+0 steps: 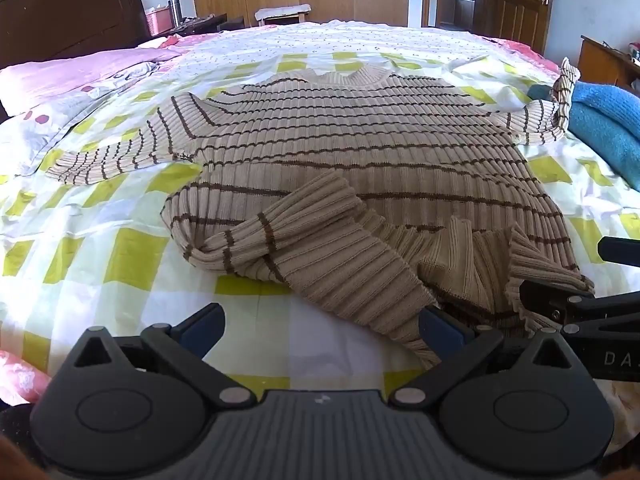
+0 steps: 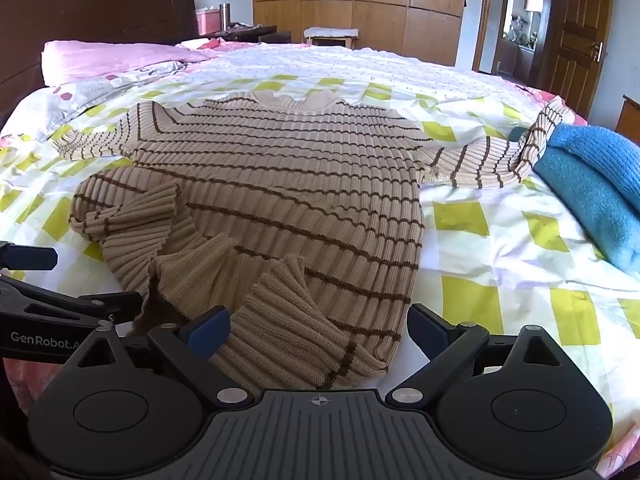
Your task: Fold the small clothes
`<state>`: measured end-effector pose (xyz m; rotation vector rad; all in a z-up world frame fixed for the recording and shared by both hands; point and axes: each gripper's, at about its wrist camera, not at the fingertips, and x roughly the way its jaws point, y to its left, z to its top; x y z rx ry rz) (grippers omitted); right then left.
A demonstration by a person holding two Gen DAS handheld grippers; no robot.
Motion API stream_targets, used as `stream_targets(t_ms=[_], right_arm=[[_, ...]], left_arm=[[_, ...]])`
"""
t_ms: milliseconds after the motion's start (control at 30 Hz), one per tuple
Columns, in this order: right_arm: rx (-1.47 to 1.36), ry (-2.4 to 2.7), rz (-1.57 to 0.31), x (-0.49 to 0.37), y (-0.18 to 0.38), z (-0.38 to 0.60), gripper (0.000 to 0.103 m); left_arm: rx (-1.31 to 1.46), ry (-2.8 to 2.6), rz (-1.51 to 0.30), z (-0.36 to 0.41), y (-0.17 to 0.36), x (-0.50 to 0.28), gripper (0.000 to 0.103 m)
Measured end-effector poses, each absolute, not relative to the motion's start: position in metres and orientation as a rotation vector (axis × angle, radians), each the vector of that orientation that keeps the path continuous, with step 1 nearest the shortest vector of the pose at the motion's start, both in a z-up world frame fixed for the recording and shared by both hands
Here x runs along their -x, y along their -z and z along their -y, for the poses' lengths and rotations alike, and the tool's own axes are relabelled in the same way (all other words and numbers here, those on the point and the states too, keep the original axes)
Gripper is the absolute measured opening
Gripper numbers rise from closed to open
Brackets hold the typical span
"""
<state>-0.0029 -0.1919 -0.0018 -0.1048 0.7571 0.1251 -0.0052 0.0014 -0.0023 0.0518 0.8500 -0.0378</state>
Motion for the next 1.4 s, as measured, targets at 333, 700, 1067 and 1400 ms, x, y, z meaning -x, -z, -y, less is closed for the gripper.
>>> stream_targets(t_ms=[333,700,1067,1400], right_arm=[[0.109,-0.102,-0.790,0.0016,0.0065,0.1932,0.095],[0.118,-0.102,-0.790,0.0026,0.0075,0.1921,0.093],[0.127,-0.108,-0.791,0.0029,0.0069,0.1907,0.091],[0.122,-0.129,-0.797,0.0040,0.0070,0.1896,0.082]], left_arm=[[-0.075,0.039,-0.839,0.0009,0.0015,0.0072,0.103],[-0.067,0.047,-0.841,0.0004,0.0031,0.0070,0.103],[-0.060,0.054,-0.835,-0.0001,0.0020,0.0081,0.103],[-0.054,0.059,-0.834,-0.0006,0.0016,0.0079,0.103]])
